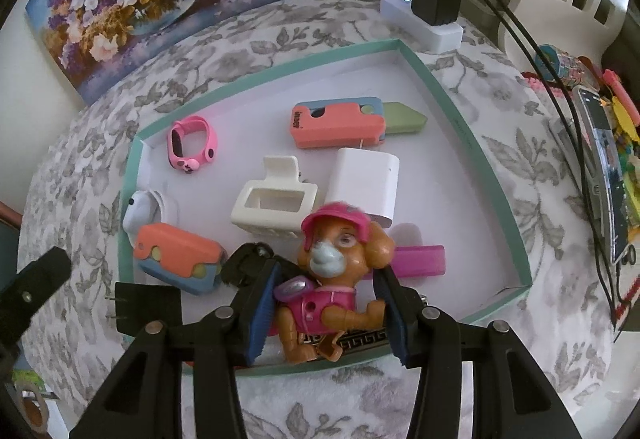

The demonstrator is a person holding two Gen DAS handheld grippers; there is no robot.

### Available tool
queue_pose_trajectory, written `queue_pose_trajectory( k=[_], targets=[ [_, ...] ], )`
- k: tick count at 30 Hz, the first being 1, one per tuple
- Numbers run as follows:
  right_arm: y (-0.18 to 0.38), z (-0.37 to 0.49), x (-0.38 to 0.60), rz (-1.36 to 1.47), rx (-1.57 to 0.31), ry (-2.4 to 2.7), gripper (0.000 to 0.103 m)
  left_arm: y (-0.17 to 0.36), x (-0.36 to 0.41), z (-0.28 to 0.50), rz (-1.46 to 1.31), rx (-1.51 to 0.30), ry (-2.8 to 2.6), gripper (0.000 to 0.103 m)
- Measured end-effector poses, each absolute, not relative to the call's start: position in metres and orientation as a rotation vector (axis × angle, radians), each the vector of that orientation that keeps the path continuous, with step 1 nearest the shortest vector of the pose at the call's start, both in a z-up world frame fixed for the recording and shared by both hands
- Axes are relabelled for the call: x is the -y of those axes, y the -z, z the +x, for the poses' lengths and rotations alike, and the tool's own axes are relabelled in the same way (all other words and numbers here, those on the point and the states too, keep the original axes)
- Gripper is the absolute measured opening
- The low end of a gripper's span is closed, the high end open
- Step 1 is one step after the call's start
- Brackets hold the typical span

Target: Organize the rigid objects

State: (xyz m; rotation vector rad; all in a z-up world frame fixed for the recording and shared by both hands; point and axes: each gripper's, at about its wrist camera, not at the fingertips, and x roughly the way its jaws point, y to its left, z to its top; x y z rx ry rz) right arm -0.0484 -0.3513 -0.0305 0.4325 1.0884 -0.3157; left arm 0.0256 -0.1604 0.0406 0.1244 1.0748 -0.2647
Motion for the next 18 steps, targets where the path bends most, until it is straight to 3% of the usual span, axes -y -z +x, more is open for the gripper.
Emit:
queue_pose_trajectory(
  k=[8,10,17,18],
  targets=[
    [0.031,-0.048,0.346,0.415,-1.09,0.337,0.072,-0.032,0.131,0.031,0.107,-1.087,0.178,0.093],
    [0.03,-0.048,0.343,0.406,-1.085,0.338,0.077,-0.03,0.125,0.032,0.107,-1.087,0.16,0.099],
    [0.024,-0.049,0.328,0.357,-1.053,0.335,0.103,-0.02,0.105,0.033,0.118,-1.093,0.103,0.102],
    [0.023,-0.05,0.326,0.351,-1.046,0.334,0.103,-0.019,0.103,0.033,0.115,-1.092,0.101,0.102]
  ],
)
